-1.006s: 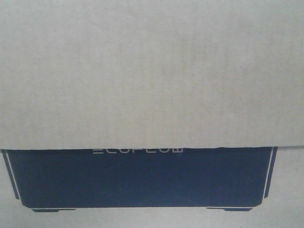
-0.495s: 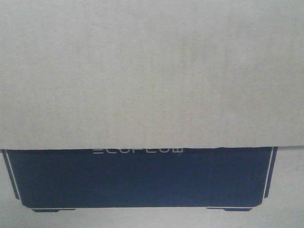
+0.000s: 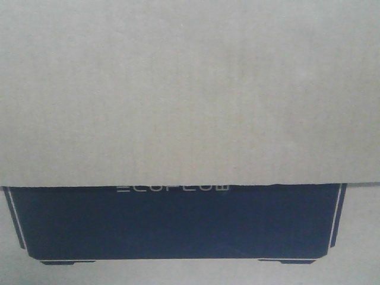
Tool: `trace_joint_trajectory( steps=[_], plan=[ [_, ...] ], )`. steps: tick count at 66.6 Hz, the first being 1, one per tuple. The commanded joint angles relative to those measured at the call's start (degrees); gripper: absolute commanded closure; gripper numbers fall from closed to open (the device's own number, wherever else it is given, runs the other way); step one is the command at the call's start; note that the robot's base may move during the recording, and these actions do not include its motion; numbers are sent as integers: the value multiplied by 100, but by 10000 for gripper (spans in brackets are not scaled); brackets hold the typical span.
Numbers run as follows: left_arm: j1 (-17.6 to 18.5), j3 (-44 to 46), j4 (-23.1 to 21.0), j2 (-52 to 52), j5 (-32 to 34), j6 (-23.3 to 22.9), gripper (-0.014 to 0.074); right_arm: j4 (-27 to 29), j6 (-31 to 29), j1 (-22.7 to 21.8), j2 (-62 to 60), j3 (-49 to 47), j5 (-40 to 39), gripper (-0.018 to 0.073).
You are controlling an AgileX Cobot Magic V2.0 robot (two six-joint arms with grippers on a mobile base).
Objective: Grab box from left shelf to table start
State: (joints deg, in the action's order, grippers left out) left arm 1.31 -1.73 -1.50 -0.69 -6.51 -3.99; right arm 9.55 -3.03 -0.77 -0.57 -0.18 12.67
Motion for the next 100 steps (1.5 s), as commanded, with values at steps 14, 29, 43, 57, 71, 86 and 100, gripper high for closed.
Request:
trace_joint_trajectory(
  steps=[14, 29, 43, 57, 71, 86, 100],
  plan=[
    [27, 17, -44, -80, 536, 2, 688, -354, 106, -20, -58, 210, -785, 501],
    [27, 17, -44, -80, 536, 2, 688, -354, 106, -20, -58, 210, -724, 501],
    [27, 17, -44, -80, 536, 2, 688, -354, 106, -20, -58, 210, -718, 501],
    [27, 17, -44, -80, 536, 2, 688, -354, 106, -20, -58, 210, -718, 501],
    [27, 17, -44, -80, 536, 2, 688, -354, 106, -20, -58, 210, -718, 501],
    [27, 17, -44, -80, 536, 2, 688, -354, 106, -20, -58, 210, -718, 501],
    [27, 17, -44, -80, 536, 2, 688, -354, 106, -20, -58, 210, -718, 501]
  ],
)
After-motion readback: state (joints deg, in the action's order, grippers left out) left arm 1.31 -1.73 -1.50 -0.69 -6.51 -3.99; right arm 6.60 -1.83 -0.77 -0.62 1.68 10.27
